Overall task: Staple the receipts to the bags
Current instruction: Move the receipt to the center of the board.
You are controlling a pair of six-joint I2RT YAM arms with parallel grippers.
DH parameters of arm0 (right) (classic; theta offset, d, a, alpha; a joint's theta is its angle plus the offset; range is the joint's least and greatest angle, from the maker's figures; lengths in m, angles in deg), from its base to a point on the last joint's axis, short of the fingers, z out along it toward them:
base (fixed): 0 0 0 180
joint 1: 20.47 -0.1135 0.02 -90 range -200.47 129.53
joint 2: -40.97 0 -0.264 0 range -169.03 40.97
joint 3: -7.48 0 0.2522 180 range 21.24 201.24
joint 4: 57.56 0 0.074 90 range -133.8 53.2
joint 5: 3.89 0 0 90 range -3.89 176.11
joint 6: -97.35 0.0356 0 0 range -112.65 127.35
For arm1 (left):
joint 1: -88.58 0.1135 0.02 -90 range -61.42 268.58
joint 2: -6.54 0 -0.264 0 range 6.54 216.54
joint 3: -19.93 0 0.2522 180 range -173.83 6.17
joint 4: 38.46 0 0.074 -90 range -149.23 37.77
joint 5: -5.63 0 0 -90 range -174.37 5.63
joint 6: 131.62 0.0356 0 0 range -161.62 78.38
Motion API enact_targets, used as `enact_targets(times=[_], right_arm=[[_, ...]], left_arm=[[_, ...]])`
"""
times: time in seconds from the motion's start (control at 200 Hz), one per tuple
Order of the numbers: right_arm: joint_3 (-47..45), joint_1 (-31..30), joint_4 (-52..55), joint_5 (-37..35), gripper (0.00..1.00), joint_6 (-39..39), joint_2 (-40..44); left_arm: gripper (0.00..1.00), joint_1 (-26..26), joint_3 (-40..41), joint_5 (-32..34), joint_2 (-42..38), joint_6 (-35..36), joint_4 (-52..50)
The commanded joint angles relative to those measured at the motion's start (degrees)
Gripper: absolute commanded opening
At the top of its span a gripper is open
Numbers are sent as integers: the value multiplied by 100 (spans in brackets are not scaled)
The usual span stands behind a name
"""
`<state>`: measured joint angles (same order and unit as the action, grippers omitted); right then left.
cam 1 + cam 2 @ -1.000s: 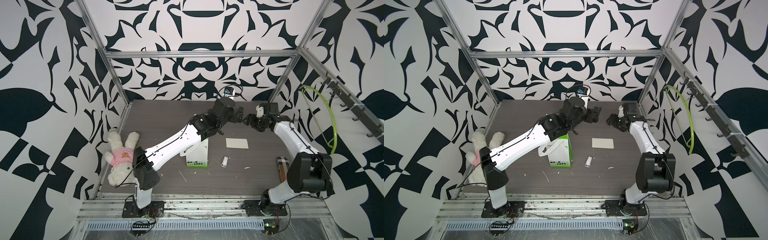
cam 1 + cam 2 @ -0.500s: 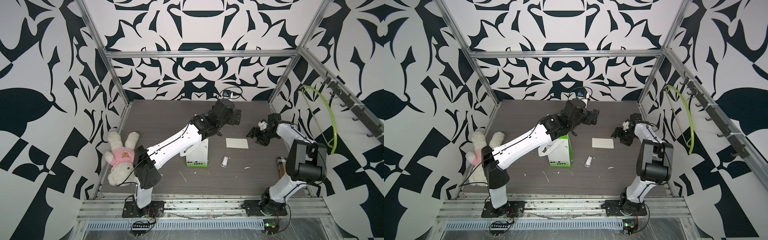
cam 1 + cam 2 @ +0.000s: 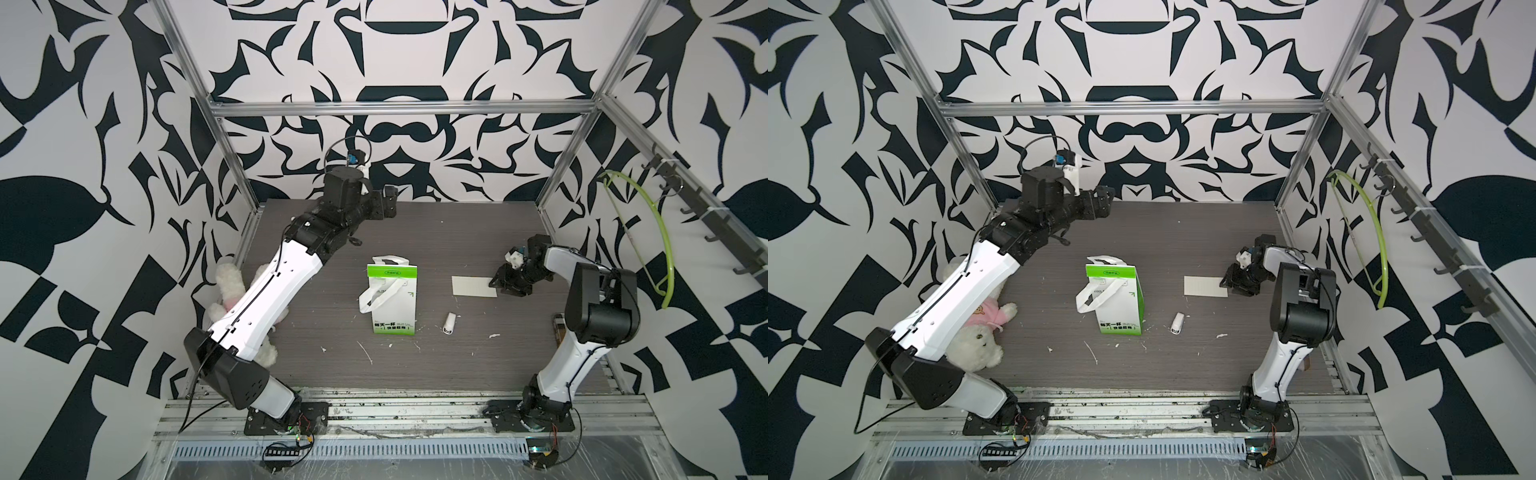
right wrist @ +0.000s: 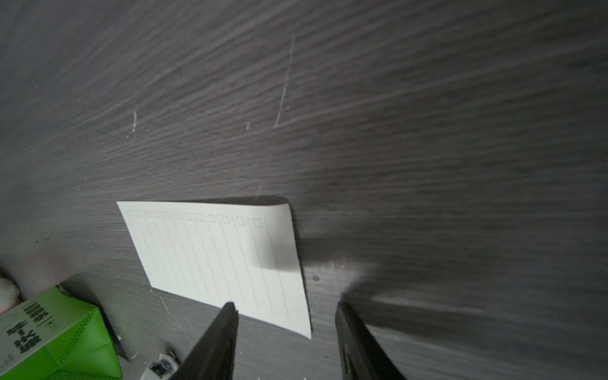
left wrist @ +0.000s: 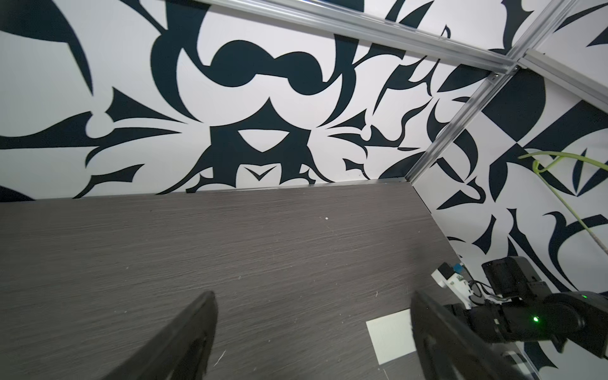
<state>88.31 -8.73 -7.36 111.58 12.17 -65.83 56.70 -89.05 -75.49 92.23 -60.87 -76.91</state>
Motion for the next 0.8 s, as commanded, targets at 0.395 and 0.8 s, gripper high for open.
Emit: enact_targets(times=[0.395,0.8], right_arm=[[168,-782,-293,-1286,39,78,-21],[238,-2205,-301,-3027,34,1531,-125]], left_arm=[[95,1228,1425,-1077,-370,254,370],[96,1612,1881,-1542,-78,600,678]])
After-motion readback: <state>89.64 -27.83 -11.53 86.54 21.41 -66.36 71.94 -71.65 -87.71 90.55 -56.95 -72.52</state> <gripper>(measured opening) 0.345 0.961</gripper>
